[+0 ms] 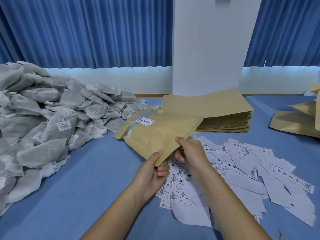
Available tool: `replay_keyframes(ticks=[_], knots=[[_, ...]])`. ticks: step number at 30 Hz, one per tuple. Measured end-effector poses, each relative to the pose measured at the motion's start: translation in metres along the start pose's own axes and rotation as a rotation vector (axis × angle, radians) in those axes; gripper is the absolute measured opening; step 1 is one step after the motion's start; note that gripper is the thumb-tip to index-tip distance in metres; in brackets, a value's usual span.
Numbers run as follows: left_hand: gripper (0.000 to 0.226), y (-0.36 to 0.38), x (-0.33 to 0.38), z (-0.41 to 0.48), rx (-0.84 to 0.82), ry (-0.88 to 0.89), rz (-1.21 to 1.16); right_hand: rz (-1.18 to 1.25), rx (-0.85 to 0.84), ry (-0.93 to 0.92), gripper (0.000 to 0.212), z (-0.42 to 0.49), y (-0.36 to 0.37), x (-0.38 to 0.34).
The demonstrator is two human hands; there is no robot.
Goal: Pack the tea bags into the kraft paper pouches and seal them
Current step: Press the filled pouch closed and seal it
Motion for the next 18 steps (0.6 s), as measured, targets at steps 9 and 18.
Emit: replay_keyframes(ticks=[9,18], knots=[[0.02,-0.006,-0.002,0.004,0.058,0.249,0.503,-0.185,-0.094,0.111,0.006,-0.003,0.003,0.013],[0.014,-0.007,0.0,0.004,0.058,0.157,0.409,-0.068,-0.02,0.101,0.017,0.004,-0.004,0.014]])
Point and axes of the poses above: each hand's wrist, its own z-axis towards the middle knuckle, its own y-axis out of the palm, x = y × z, the point moved 2 cm from there along z, towards the middle knuckle, and after that the axes turned 9 degrees about z, right-handed, at the moved point
